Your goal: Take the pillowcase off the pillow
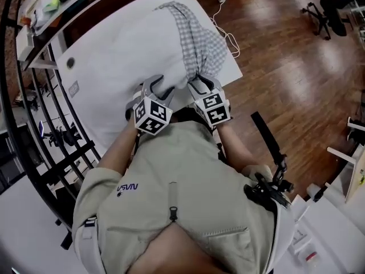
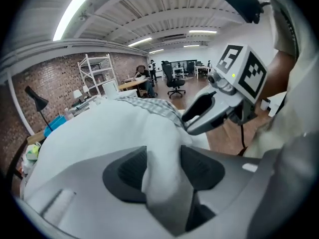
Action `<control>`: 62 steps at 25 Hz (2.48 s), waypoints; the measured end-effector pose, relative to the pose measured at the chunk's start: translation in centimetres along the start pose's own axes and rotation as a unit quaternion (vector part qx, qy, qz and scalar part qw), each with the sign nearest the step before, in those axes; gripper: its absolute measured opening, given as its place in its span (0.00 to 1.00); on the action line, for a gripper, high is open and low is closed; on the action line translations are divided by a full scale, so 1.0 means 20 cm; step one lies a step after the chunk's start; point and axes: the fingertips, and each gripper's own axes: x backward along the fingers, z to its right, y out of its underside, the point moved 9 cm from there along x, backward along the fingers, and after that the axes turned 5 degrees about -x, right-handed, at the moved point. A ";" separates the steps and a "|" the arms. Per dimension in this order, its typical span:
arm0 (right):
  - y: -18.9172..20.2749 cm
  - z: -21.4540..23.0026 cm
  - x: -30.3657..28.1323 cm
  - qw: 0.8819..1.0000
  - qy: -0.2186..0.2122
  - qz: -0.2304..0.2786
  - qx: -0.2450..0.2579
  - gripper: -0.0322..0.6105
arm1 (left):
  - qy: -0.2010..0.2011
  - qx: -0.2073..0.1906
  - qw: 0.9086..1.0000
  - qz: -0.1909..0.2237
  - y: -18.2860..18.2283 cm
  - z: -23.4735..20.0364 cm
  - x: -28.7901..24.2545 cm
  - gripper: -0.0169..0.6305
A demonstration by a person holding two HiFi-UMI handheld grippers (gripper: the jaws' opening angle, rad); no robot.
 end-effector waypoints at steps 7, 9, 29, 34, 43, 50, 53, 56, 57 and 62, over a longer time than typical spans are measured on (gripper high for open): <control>-0.03 0.01 -0.14 0.998 0.047 -0.003 0.033 0.12 | -0.038 -0.011 0.999 0.020 -0.03 -0.09 0.05 0.07; -0.09 0.05 -0.09 0.997 0.069 0.017 0.036 0.08 | -0.050 0.014 0.998 0.043 -0.08 -0.16 0.12 0.06; 0.17 0.66 -0.20 0.986 0.131 -0.099 -0.034 0.08 | 0.029 0.113 0.992 0.041 0.10 -0.11 0.18 0.09; 0.06 0.65 -0.06 0.993 0.099 -0.038 -0.052 0.26 | 0.048 0.087 0.992 0.079 0.00 -0.12 0.31 0.25; -0.66 0.57 -0.05 0.989 0.027 0.146 -0.007 0.26 | -0.158 0.121 0.970 0.141 -0.12 -0.69 0.41 0.36; -1.09 0.55 -0.53 0.995 -0.020 0.089 0.038 0.31 | -0.130 0.132 0.982 0.022 -0.02 -0.86 0.07 0.52; -1.12 0.56 -0.73 0.999 -0.026 0.018 0.045 0.35 | -0.098 0.150 0.984 0.006 0.03 -0.82 0.00 0.47; -1.04 0.55 -0.87 0.996 -0.031 -0.063 0.060 0.35 | -0.082 0.136 0.987 -0.003 0.05 -0.75 -0.02 0.27; -1.03 0.55 -0.88 0.995 -0.031 -0.070 0.061 0.28 | -0.083 0.129 0.988 -0.002 0.06 -0.73 -0.02 0.19; -1.15 0.64 -0.85 0.999 0.020 -0.008 0.038 0.06 | -0.104 0.116 0.987 0.026 0.07 -0.63 0.07 0.07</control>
